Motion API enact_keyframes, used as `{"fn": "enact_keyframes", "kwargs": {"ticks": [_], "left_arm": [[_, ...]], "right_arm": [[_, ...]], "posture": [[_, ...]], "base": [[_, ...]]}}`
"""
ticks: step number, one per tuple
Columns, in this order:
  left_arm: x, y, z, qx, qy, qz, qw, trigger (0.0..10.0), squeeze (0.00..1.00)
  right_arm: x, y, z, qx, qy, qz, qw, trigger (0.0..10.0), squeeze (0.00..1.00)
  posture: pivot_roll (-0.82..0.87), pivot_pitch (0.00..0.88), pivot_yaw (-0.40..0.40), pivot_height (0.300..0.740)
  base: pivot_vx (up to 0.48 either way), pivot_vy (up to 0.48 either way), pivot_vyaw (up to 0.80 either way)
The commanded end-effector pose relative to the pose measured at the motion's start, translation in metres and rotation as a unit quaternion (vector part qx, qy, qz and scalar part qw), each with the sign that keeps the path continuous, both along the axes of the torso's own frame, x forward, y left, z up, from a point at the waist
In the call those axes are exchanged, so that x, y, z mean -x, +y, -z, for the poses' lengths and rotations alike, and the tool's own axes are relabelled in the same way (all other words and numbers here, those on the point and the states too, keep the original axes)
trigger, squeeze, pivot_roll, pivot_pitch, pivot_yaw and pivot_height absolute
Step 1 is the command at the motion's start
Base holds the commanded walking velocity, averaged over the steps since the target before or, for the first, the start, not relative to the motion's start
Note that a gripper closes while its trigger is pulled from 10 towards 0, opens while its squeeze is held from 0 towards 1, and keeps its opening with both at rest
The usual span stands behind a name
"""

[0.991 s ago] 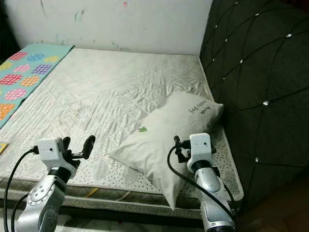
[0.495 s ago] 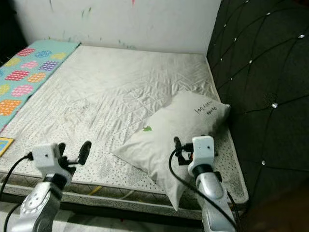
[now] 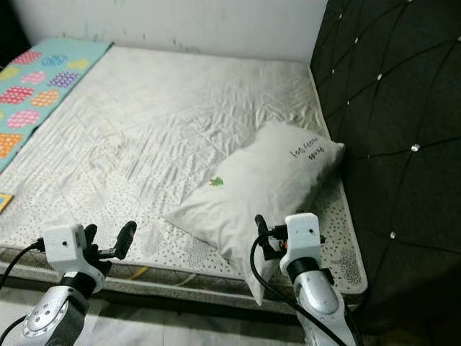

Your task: Clean up the room

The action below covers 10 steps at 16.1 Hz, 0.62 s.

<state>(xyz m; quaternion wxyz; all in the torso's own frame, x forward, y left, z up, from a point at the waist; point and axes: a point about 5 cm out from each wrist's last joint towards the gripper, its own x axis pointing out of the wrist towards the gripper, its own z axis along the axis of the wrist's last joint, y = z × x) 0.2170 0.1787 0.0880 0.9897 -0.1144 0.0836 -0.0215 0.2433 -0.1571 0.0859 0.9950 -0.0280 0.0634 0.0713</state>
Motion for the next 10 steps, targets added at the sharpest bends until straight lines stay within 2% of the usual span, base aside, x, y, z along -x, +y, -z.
{"fn": "enact_keyframes", "kwargs": {"ticks": [1, 10], "left_arm": [[0.0026, 0.0001, -0.0026, 0.002, 0.002, -0.003, 1.000, 10.0, 0.00], [0.0071, 0.0013, -0.0053, 0.005, 0.017, -0.008, 1.000, 10.0, 0.00]], "right_arm": [[0.0018, 0.0025, -0.0038, -0.003, -0.002, -0.008, 1.000, 10.0, 0.00], [0.0055, 0.0062, -0.0050, -0.009, 0.017, -0.024, 1.000, 10.0, 0.00]], "posture": [[-0.12, 0.146, -0.016, 0.740], [-0.12, 0.172, -0.016, 0.740]], "base": [[0.000, 0.000, 0.00], [0.000, 0.000, 0.00]]}}
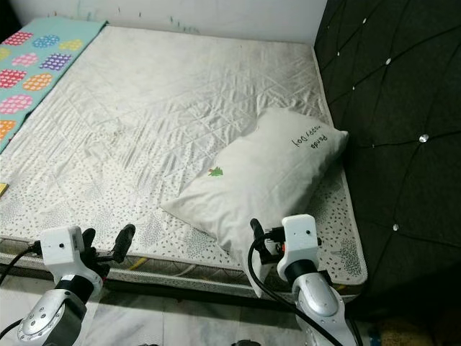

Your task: Clean up the room

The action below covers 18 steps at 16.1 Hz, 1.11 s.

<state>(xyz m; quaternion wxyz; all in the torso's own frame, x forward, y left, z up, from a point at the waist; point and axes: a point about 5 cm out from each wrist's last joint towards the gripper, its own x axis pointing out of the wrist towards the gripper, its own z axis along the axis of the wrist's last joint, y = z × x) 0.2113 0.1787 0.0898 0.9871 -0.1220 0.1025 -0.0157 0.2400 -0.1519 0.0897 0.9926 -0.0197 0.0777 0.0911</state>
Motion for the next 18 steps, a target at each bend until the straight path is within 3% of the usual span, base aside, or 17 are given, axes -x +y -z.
{"fn": "enact_keyframes", "kwargs": {"ticks": [1, 10, 18], "left_arm": [[0.0013, 0.0011, -0.0036, -0.002, -0.002, -0.004, 1.000, 10.0, 0.00], [-0.0028, 0.0011, -0.0048, -0.001, -0.003, -0.007, 1.000, 10.0, 0.00], [-0.0034, 0.0006, -0.0079, 0.001, -0.016, -0.010, 1.000, 10.0, 0.00]], "right_arm": [[0.0020, 0.0010, -0.0013, -0.001, 0.002, -0.006, 1.000, 10.0, 0.00], [-0.0017, 0.0024, -0.0034, 0.001, -0.001, -0.010, 1.000, 10.0, 0.00], [-0.0038, 0.0028, -0.0027, 0.001, 0.001, -0.014, 1.000, 10.0, 0.00]], "posture": [[-0.12, 0.175, -0.016, 0.732], [-0.12, 0.173, -0.017, 0.624], [-0.12, 0.165, -0.020, 0.624]], "base": [[0.000, 0.000, 0.00], [0.000, 0.000, 0.00], [0.000, 0.000, 0.00]]}}
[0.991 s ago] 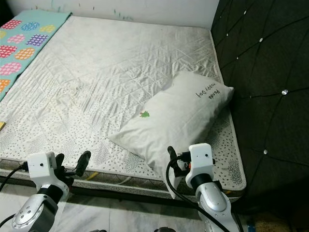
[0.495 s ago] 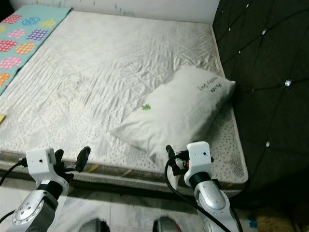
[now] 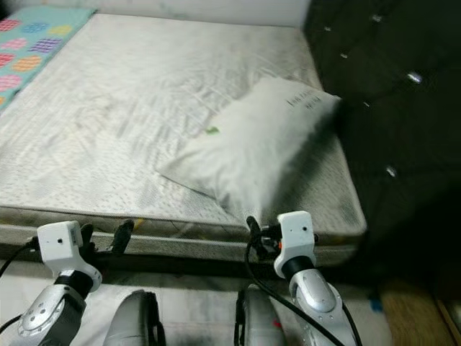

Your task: Clean up the room

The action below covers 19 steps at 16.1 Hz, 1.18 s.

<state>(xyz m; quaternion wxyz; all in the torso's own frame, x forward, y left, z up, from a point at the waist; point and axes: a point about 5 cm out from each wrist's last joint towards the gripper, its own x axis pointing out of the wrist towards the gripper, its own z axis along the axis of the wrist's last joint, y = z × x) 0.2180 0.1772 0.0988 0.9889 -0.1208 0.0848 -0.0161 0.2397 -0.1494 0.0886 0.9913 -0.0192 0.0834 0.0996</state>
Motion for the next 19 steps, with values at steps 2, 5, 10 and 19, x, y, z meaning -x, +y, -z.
{"fn": "enact_keyframes", "kwargs": {"ticks": [2, 5, 10, 19], "left_arm": [[0.0030, 0.0017, 0.0004, 0.003, -0.002, -0.006, 1.000, 10.0, 0.00], [0.0024, 0.0011, 0.0002, 0.002, -0.005, -0.004, 1.000, 10.0, 0.00], [0.0017, 0.0005, 0.0007, 0.004, -0.007, -0.003, 1.000, 10.0, 0.00], [-0.0006, 0.0013, 0.0034, 0.007, -0.002, -0.005, 1.000, 10.0, 0.00]], "right_arm": [[-0.0046, 0.0005, -0.0038, 0.002, -0.006, -0.006, 1.000, 10.0, 0.00], [-0.0051, 0.0004, -0.0033, 0.004, -0.006, -0.006, 1.000, 10.0, 0.00], [-0.0061, 0.0003, -0.0028, 0.006, -0.006, -0.008, 1.000, 10.0, 0.00], [-0.0081, 0.0008, -0.0023, 0.007, -0.008, -0.010, 1.000, 10.0, 0.00]], "posture": [[-0.12, 0.163, -0.020, 0.624], [-0.12, 0.156, -0.020, 0.624], [-0.12, 0.150, -0.021, 0.624], [-0.12, 0.143, -0.022, 0.624]], "base": [[0.000, 0.000, 0.00], [0.267, 0.000, 0.00], [0.324, 0.000, 0.00], [0.107, 0.000, 0.00]]}}
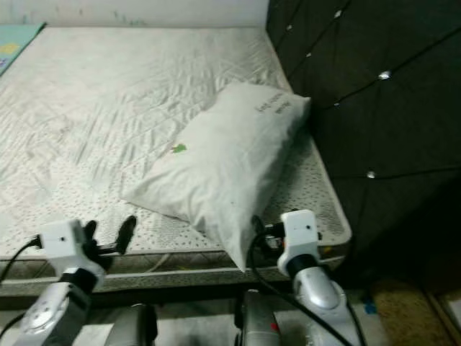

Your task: Clean up the room

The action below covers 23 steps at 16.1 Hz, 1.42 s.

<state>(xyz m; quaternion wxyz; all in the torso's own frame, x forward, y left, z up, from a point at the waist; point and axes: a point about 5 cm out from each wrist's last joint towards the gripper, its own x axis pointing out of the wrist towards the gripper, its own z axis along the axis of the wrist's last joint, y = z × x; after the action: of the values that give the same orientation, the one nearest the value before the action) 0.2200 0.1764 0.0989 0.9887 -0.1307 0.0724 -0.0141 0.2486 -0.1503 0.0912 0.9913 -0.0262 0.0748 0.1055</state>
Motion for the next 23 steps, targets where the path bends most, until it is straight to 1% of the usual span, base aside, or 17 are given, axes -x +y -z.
{"fn": "enact_keyframes", "kwargs": {"ticks": [1, 2, 4, 6, 8, 10, 11, 12, 13, 15, 16, 17, 18, 19, 20, 21, 23], "left_arm": [[0.001, 0.002, 0.004, -0.003, 0.011, -0.001, 1.000, 10.0, 0.00], [0.001, 0.002, 0.004, -0.003, 0.011, -0.001, 1.000, 10.0, 0.00], [0.001, 0.002, 0.004, -0.003, 0.011, -0.003, 1.000, 10.0, 0.00], [0.001, 0.002, 0.004, -0.003, 0.011, -0.005, 1.000, 10.0, 0.00], [0.000, 0.002, 0.004, -0.004, 0.012, -0.007, 1.000, 10.0, 0.00], [0.000, 0.003, 0.003, -0.006, 0.010, -0.009, 1.000, 10.0, 0.00], [0.000, 0.003, 0.003, -0.006, 0.010, -0.011, 1.000, 10.0, 0.00], [0.000, 0.004, 0.002, -0.006, 0.010, -0.012, 1.000, 10.0, 0.00], [0.000, 0.004, 0.002, -0.007, 0.010, -0.012, 1.000, 10.0, 0.00], [0.000, 0.004, 0.002, -0.009, 0.010, -0.012, 1.000, 10.0, 0.00], [-0.001, 0.005, 0.000, -0.016, 0.006, -0.013, 1.000, 10.0, 0.00], [-0.001, 0.006, -0.001, -0.018, 0.005, -0.015, 1.000, 10.0, 0.00], [-0.002, 0.005, -0.001, -0.020, 0.005, -0.017, 1.000, 10.0, 0.00], [-0.001, 0.005, -0.002, -0.021, 0.004, -0.017, 1.000, 10.0, 0.00], [0.000, 0.005, -0.002, -0.022, 0.004, -0.018, 1.000, 10.0, 0.00], [0.001, 0.005, -0.003, -0.022, 0.005, -0.018, 1.000, 10.0, 0.00], [0.002, 0.005, -0.003, -0.023, 0.006, -0.017, 1.000, 10.0, 0.00]], "right_arm": [[0.001, 0.002, 0.000, 0.003, 0.001, -0.004, 1.000, 10.0, 0.00], [0.001, 0.002, 0.000, 0.003, 0.001, -0.005, 1.000, 10.0, 0.00], [0.000, 0.002, 0.000, 0.004, 0.000, -0.007, 1.000, 10.0, 0.00], [0.000, 0.002, 0.000, 0.004, 0.002, -0.009, 1.000, 10.0, 0.00], [0.000, 0.003, 0.000, 0.004, 0.002, -0.014, 1.000, 10.0, 0.00], [-0.002, 0.004, 0.000, -0.001, 0.010, -0.021, 1.000, 10.0, 0.00], [-0.005, 0.006, 0.000, -0.007, 0.015, -0.038, 0.999, 10.0, 0.00], [-0.008, 0.012, 0.003, 0.002, 0.035, -0.069, 0.997, 10.0, 0.00], [-0.010, 0.026, 0.005, 0.008, 0.054, -0.140, 0.989, 10.0, 0.00], [-0.013, 0.034, 0.001, 0.009, 0.047, -0.160, 0.986, 10.0, 0.00], [-0.018, 0.041, -0.002, -0.007, 0.043, -0.148, 0.988, 10.0, 0.00], [-0.020, 0.042, -0.003, -0.012, 0.042, -0.139, 0.989, 10.0, 0.00], [-0.025, 0.046, -0.005, -0.030, 0.031, -0.118, 0.992, 10.0, 0.00], [-0.027, 0.048, -0.007, -0.037, 0.026, -0.113, 0.993, 10.0, 0.00], [-0.028, 0.053, -0.009, -0.038, 0.014, -0.114, 0.993, 10.0, 0.00], [-0.030, 0.058, -0.012, -0.053, 0.002, -0.116, 0.992, 10.0, 0.00], [-0.033, 0.062, -0.014, -0.053, -0.008, -0.114, 0.992, 10.0, 0.00]], "posture": [[-0.12, 0.143, -0.022, 0.624], [-0.12, 0.143, -0.022, 0.624], [-0.12, 0.144, -0.022, 0.609], [-0.12, 0.145, -0.022, 0.579], [-0.12, 0.146, -0.022, 0.559], [-0.12, 0.149, -0.022, 0.559], [-0.12, 0.151, -0.021, 0.559], [-0.12, 0.152, -0.020, 0.559], [-0.11, 0.152, -0.019, 0.559], [-0.11, 0.154, -0.018, 0.559], [-0.11, 0.157, -0.019, 0.559], [-0.10, 0.160, -0.021, 0.559], [-0.09, 0.163, -0.022, 0.559], [-0.09, 0.165, -0.021, 0.559], [-0.08, 0.168, -0.020, 0.559], [-0.07, 0.171, -0.019, 0.545], [-0.07, 0.176, -0.019, 0.540]], "base": [[0.000, 0.000, 0.00], [0.000, 0.000, 0.00], [0.000, 0.000, 0.00], [0.000, 0.000, 0.00], [0.000, 0.000, 0.00], [0.000, 0.000, 0.00], [0.000, 0.000, 0.00], [0.000, 0.000, 0.00], [0.000, 0.000, 0.00], [0.000, 0.000, 0.00], [0.000, 0.000, 0.00], [0.000, 0.000, 0.00], [0.000, 0.000, 0.00], [0.000, 0.000, 0.00], [0.000, 0.000, 0.00], [0.000, 0.000, 0.00], [0.000, 0.000, 0.00]]}}
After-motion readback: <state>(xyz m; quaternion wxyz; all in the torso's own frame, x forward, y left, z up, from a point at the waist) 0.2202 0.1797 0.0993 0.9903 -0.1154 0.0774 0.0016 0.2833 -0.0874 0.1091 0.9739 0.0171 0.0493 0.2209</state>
